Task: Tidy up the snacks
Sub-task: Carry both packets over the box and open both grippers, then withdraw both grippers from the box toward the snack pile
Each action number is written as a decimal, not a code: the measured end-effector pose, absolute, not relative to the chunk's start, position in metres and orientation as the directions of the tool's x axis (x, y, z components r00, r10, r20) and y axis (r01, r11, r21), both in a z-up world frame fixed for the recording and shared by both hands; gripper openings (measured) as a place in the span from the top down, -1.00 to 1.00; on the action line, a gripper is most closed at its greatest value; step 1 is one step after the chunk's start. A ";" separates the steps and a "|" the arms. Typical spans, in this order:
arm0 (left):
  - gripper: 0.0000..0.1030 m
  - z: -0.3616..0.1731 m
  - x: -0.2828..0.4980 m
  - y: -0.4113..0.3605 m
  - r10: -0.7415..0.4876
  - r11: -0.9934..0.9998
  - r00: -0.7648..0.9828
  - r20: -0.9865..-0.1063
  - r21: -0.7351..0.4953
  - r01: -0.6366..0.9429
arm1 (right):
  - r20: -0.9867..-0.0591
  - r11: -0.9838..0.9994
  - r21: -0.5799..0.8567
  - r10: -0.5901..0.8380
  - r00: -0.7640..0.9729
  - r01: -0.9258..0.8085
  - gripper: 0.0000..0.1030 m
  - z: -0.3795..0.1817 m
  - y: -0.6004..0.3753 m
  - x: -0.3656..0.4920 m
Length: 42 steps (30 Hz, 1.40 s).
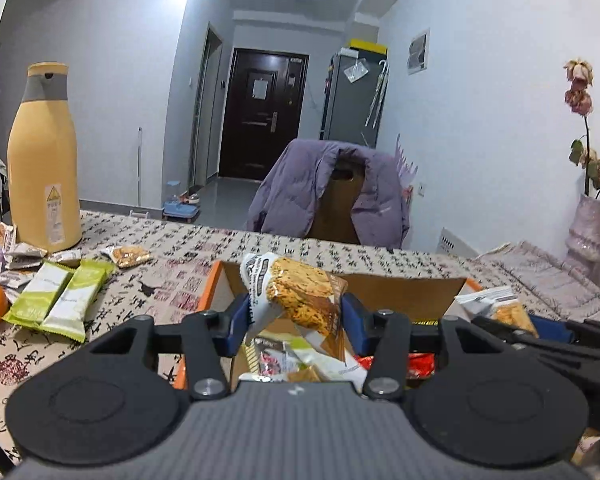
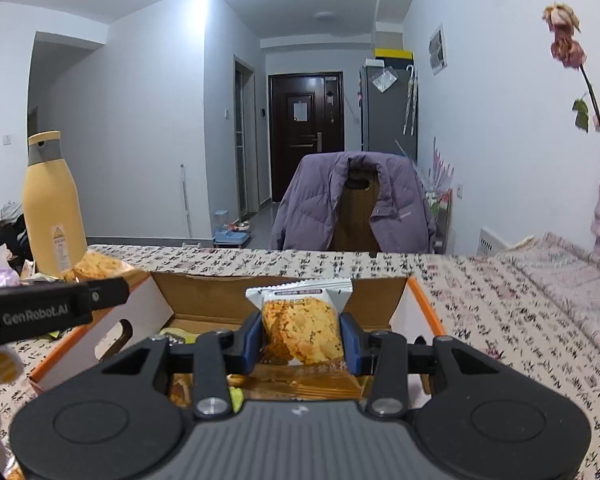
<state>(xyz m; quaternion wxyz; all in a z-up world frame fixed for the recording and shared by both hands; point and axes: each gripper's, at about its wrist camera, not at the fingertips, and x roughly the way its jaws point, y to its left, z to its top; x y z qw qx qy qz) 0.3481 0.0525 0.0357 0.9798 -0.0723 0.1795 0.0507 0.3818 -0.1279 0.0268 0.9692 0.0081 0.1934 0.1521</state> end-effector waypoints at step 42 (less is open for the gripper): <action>-1.00 0.047 0.279 0.053 0.118 0.976 0.918 -0.378 -0.127 -0.177 | -0.350 0.968 0.152 0.241 0.905 -0.199 -1.00 0.053 -0.168 0.350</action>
